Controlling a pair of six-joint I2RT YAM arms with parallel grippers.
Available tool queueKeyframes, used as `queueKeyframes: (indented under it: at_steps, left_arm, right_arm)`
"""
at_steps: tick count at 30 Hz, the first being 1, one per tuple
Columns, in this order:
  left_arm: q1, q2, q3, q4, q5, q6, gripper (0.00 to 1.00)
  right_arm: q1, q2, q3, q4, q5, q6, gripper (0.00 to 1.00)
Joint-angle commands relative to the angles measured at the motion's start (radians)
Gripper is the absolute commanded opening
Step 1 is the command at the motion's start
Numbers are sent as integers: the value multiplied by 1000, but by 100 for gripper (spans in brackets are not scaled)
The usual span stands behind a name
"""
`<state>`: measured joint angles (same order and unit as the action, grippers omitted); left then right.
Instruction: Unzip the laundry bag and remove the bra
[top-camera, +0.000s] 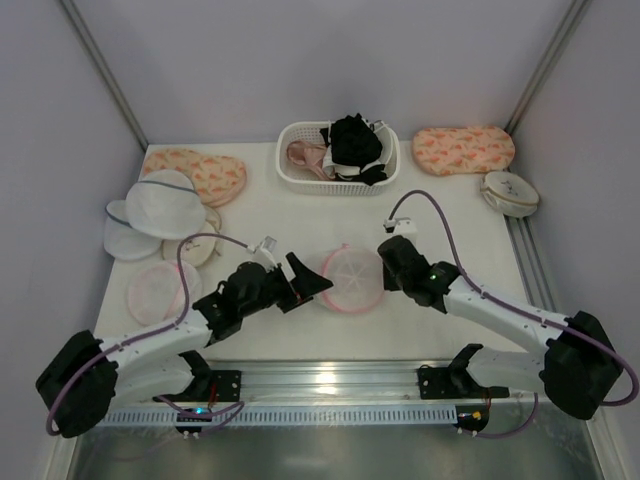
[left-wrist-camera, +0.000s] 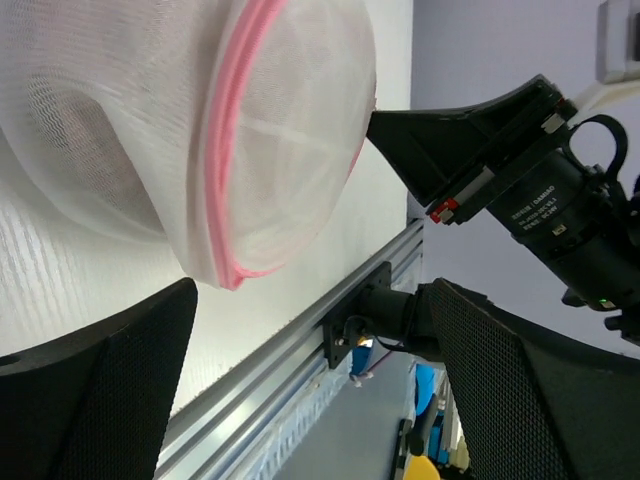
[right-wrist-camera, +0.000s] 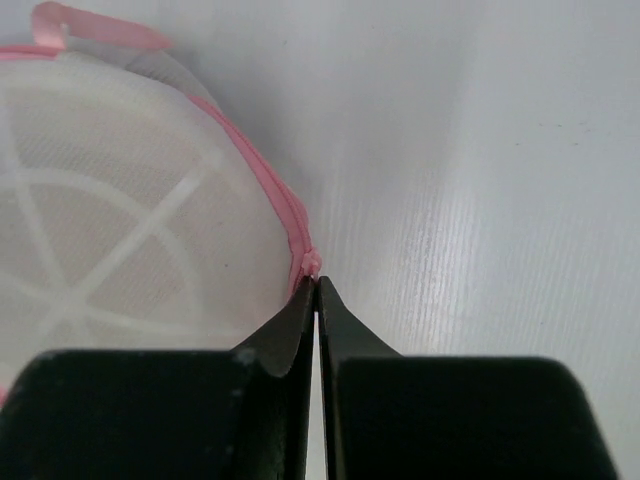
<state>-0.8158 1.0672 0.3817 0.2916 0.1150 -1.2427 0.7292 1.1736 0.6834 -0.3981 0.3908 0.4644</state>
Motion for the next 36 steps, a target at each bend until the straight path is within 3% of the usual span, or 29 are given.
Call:
queueKeyframes:
  at_steps: [1, 7, 11, 15, 19, 26, 36]
  left_arm:
    - [3, -146, 36, -127, -46, 11, 100]
    - [-3, -312, -10, -357, -38, -21, 99]
    - [-20, -395, -88, -353, -8, -95, 99]
    - [-68, -379, -75, -344, -6, -132, 99]
    - [-109, -340, -60, -295, 5, -175, 100]
    - [-166, -276, -50, -224, -26, -205, 99]
    - [-190, -98, -58, -59, -107, -250, 99]
  right_arm:
    - [2, -90, -4, -44, -102, -39, 4]
    - [12, -146, -35, -31, -527, -75, 4]
    - [104, -106, -19, -24, -538, -49, 4]
    - [176, -57, -31, 68, -671, -32, 4]
    - [190, -25, -45, 189, -730, -4, 4]
    - [191, 1, -31, 228, -655, 0, 4]
    - [194, -12, -58, 373, -773, 39, 4]
